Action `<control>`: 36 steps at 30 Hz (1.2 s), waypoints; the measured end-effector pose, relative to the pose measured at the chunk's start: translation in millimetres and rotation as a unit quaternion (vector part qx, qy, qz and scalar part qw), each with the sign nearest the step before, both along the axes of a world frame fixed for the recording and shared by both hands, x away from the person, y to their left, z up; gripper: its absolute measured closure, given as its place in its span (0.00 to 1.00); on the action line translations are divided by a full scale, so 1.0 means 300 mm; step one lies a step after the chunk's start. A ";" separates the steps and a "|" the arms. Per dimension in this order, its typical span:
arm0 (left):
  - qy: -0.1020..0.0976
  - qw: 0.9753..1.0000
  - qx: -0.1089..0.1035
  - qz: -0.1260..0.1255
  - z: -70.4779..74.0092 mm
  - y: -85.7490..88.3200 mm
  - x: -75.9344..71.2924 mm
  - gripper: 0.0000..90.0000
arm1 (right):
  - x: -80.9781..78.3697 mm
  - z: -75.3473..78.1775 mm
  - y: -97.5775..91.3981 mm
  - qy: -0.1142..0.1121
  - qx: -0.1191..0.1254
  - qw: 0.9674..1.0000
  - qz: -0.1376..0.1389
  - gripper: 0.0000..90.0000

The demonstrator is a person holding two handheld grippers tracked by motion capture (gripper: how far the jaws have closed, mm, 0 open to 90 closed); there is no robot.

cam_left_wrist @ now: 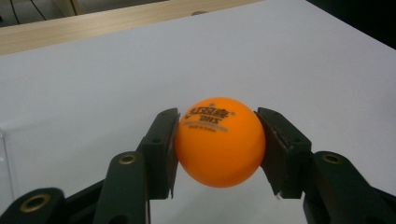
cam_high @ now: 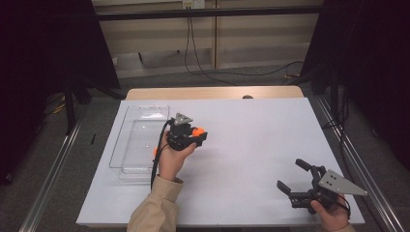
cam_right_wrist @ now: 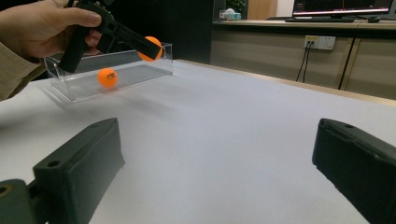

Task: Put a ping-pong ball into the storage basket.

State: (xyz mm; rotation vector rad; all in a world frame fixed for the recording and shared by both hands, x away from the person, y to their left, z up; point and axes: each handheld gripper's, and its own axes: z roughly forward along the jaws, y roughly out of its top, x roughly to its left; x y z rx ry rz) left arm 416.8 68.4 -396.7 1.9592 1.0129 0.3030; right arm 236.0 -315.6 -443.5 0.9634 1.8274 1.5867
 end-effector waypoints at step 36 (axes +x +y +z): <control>-0.002 1.000 -0.001 0.014 0.036 0.051 -0.002 0.57 | -0.001 0.002 0.000 -0.002 -0.001 1.000 0.001 0.01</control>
